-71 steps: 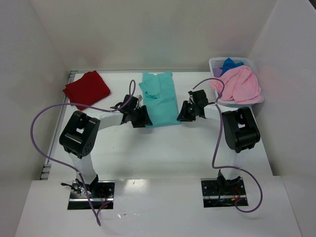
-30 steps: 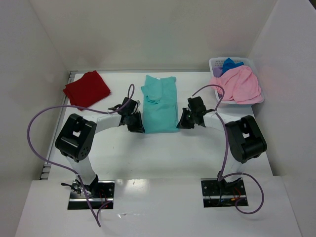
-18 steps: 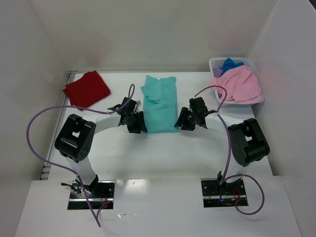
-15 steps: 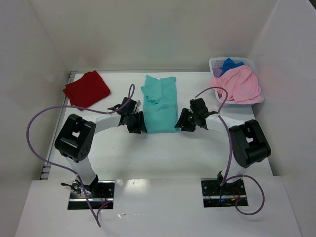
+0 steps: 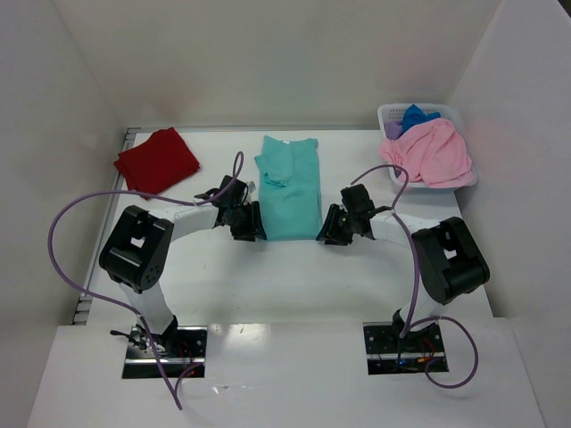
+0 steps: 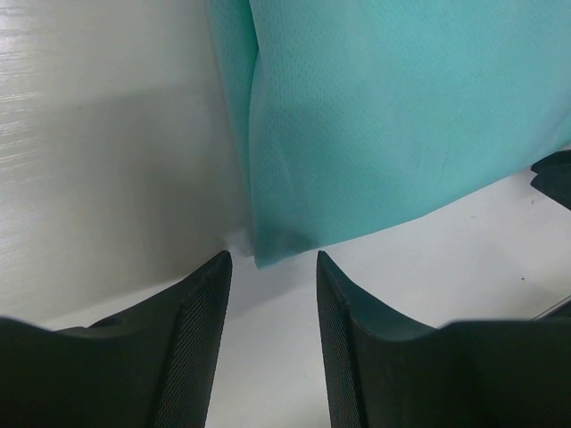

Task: Fold and stack the t-shirts
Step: Grab one side of the 2/3 rectangular tshirt with both arms

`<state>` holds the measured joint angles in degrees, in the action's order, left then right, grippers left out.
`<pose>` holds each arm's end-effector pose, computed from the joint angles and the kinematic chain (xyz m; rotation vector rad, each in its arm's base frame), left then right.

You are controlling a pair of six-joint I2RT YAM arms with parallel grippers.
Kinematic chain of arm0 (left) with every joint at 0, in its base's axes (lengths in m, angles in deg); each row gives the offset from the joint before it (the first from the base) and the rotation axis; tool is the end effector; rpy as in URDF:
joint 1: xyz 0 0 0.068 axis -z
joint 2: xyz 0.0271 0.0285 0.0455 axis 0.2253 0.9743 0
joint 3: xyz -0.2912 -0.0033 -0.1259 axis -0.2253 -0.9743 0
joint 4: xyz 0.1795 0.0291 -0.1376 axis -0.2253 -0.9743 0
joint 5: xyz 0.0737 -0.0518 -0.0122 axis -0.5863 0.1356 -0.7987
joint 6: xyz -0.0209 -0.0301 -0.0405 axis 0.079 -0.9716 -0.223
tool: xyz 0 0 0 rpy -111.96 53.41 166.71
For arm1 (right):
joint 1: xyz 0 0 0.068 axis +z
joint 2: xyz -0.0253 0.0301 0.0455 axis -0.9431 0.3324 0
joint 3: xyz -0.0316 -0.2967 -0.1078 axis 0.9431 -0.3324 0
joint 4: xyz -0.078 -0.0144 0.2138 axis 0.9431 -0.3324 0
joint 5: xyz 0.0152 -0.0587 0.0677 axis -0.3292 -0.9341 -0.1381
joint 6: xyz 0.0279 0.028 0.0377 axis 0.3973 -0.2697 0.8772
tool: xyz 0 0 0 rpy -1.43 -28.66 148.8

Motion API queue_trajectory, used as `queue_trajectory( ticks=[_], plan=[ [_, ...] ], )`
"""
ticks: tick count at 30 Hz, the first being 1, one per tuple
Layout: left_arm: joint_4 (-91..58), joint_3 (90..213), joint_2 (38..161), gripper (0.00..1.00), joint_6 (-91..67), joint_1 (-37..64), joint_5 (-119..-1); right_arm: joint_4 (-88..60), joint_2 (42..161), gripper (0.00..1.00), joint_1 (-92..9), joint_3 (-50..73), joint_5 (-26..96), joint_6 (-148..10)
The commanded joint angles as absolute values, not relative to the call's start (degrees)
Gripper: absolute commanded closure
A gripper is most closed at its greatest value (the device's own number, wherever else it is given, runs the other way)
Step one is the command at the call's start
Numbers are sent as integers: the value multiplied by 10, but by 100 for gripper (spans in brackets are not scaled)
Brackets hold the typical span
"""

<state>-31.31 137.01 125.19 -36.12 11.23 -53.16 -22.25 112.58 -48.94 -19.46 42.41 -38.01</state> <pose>0.3001 -0.1457 0.2259 -0.1603 2.6726 -0.7094 0.2547 0.1111 0.2180 0.2737 2.6586 0.7009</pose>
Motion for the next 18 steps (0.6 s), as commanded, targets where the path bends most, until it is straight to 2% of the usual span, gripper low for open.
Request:
queue_trajectory(
  ticks=[1, 12, 13, 18],
  plan=[
    [-301, 1388, 1258, 49, -345, 111, -518, -207, 1122, 59, -483, -191, 414, -377],
    [-301, 1393, 1258, 49, -340, 111, -513, -212, 1134, 59, -483, -169, 381, -377],
    [-301, 1393, 1258, 49, -340, 111, -513, -212, 1134, 55, -483, -169, 381, -377],
    [-301, 1387, 1258, 49, -340, 111, -513, -207, 1144, 55, -483, -164, 381, -377]
  ],
)
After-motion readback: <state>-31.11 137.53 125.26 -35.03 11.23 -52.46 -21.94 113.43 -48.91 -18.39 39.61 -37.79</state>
